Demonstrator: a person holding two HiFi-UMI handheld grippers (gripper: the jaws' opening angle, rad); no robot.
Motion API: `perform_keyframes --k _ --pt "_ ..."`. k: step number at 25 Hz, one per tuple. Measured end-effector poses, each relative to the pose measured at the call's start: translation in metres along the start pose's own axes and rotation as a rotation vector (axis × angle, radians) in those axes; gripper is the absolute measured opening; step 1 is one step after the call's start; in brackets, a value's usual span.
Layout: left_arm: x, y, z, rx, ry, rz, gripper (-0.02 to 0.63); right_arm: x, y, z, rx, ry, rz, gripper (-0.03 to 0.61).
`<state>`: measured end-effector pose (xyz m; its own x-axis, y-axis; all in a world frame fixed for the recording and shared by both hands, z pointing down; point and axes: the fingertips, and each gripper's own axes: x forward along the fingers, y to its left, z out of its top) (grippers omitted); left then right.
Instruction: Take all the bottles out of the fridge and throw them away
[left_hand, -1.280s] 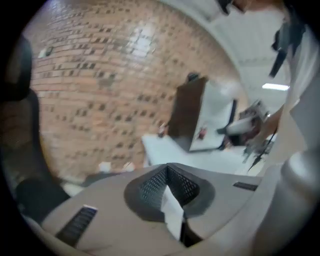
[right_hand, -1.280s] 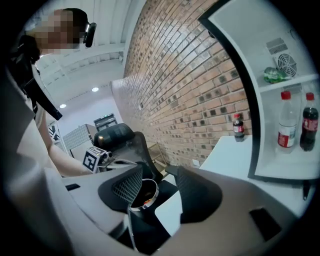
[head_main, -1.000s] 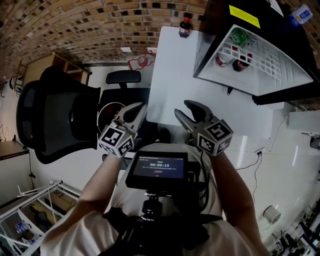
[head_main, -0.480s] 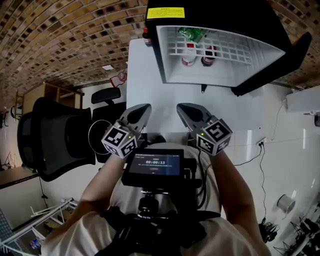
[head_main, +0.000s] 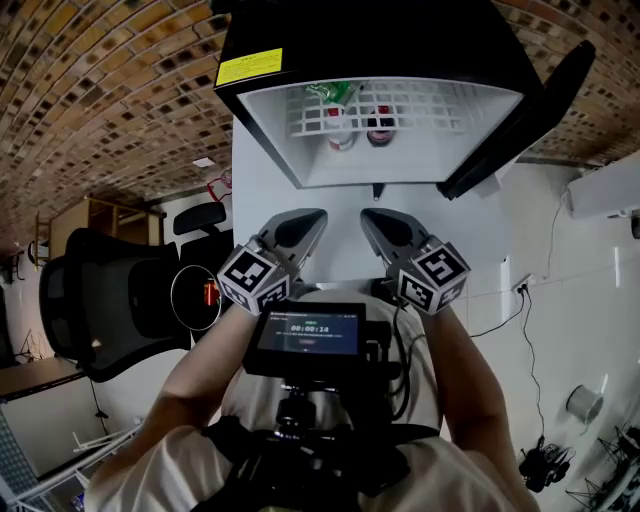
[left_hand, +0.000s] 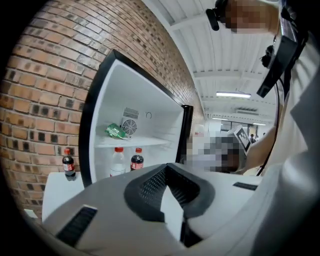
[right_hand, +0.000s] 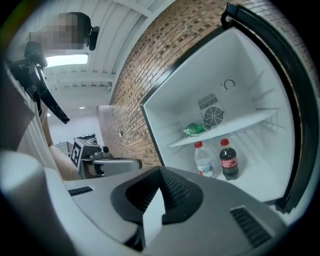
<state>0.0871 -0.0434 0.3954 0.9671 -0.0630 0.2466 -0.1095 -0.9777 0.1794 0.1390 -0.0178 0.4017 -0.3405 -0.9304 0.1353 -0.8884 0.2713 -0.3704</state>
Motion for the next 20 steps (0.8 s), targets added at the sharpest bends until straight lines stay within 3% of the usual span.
perform_keyframes --k 7,20 --pt "0.029 -0.026 0.002 0.015 0.025 -0.024 0.001 -0.026 -0.019 0.01 -0.002 -0.024 -0.009 0.003" --pt "0.061 -0.045 0.003 0.011 0.033 0.024 0.0 -0.056 -0.039 0.027 0.016 -0.064 0.019 0.003"
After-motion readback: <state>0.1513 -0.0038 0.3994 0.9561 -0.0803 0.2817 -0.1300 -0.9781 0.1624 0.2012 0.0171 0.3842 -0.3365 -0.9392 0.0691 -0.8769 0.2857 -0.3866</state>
